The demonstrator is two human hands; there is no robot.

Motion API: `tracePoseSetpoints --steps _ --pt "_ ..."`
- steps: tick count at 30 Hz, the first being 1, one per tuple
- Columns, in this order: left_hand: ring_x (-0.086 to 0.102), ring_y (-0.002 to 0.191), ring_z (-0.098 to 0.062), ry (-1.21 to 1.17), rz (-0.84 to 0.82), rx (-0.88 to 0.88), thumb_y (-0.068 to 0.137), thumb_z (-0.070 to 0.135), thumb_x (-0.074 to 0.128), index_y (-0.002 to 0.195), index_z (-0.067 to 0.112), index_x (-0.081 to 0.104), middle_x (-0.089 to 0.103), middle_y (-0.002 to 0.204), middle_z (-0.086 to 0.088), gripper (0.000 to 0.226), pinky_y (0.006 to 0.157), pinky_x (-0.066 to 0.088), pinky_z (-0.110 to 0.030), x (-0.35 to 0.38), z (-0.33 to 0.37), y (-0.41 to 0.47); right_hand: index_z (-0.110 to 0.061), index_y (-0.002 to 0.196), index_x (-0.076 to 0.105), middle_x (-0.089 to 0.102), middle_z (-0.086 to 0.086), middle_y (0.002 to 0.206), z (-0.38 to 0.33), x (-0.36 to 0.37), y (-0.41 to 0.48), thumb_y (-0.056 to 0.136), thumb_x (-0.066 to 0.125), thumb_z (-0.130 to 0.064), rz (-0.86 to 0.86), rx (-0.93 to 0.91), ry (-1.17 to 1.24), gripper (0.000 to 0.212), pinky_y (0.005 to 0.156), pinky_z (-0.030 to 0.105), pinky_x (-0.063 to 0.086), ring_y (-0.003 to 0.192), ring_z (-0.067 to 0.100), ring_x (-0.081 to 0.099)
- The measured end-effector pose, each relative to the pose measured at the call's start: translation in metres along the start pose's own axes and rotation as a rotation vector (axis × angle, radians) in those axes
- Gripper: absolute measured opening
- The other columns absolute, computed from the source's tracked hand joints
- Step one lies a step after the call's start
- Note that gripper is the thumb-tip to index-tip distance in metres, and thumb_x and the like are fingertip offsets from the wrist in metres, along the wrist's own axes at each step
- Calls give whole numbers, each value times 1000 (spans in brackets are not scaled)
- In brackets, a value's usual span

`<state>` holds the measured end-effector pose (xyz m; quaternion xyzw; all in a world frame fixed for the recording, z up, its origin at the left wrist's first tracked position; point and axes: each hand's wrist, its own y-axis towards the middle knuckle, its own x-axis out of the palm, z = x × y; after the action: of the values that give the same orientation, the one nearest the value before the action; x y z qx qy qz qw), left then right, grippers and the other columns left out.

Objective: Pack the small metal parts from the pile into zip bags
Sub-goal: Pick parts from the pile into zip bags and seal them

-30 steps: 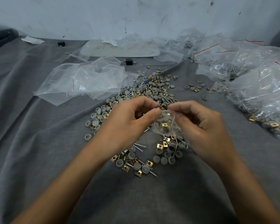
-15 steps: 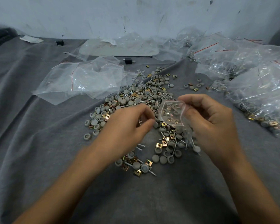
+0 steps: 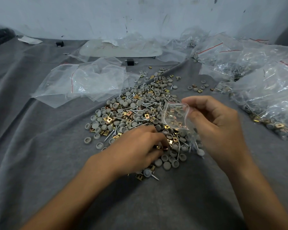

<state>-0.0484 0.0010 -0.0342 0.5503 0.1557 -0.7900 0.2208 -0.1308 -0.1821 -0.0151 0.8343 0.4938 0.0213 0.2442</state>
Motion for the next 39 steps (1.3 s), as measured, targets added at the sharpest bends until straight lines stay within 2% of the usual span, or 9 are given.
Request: tracePoseSetpoints --steps 6,11,15,19,24,29,33,36,39 --pt "56 111 -11 41 54 -14 98 47 56 131 35 58 57 116 11 35 95 49 -37 3 2 1 -29 102 74 72 -13 84 0 0 0 97 65 -6 -6 -4 -11 25 59 11 44 66 -3 57" --pt "57 105 -11 126 127 27 100 43 54 120 32 64 60 110 12 25 87 46 -30 4 1 0 -29 103 74 71 -17 82 2 -1 0 97 65 -5 -11 -3 -23 26 58 12 44 65 -2 56" --pt "59 101 -13 150 160 40 100 43 52 116 30 65 62 106 10 24 85 51 -36 6 2 0 -30 103 74 72 -17 83 2 -1 0 97 64 -4 -9 -14 -34 28 59 11 44 65 -3 56" --pt "60 105 -12 108 159 11 101 48 47 124 33 62 60 111 12 31 86 52 -38 7 4 -1 -30 102 73 72 -17 84 2 0 0 97 65 -4 -9 -13 -25 28 59 11 45 66 -4 57" --pt "58 108 -11 192 162 21 102 53 42 124 34 62 58 116 13 35 89 51 -36 10 7 -1 -28 103 74 73 -13 85 1 0 0 97 65 -3 -11 -4 -6 27 56 8 45 65 -4 58" --pt "58 101 -10 57 139 -27 98 46 55 111 32 60 57 107 15 19 84 52 -39 7 5 -2 -25 103 75 72 -10 82 1 0 0 97 64 -2 -14 0 -1 26 53 7 43 62 -4 57" --pt "54 94 -6 19 131 -52 100 43 53 99 31 54 52 97 18 12 82 47 -30 4 -1 -4 -26 103 75 72 -14 83 0 -1 -1 97 64 -2 -26 -2 -11 28 54 7 43 63 -3 57" --pt "54 81 -1 -88 184 -145 98 44 52 99 31 55 57 90 17 14 76 50 -29 -8 -11 -6 -29 103 74 73 -13 86 -1 -1 -2 97 65 -5 -41 -6 -41 26 57 8 43 65 -2 58" --pt "52 64 -1 -292 333 -189 95 45 54 91 34 55 59 75 12 12 59 44 -28 -22 -23 -9 -33 102 74 74 -16 88 -3 1 -3 97 65 -6 -53 -4 -64 29 61 12 46 70 0 62"
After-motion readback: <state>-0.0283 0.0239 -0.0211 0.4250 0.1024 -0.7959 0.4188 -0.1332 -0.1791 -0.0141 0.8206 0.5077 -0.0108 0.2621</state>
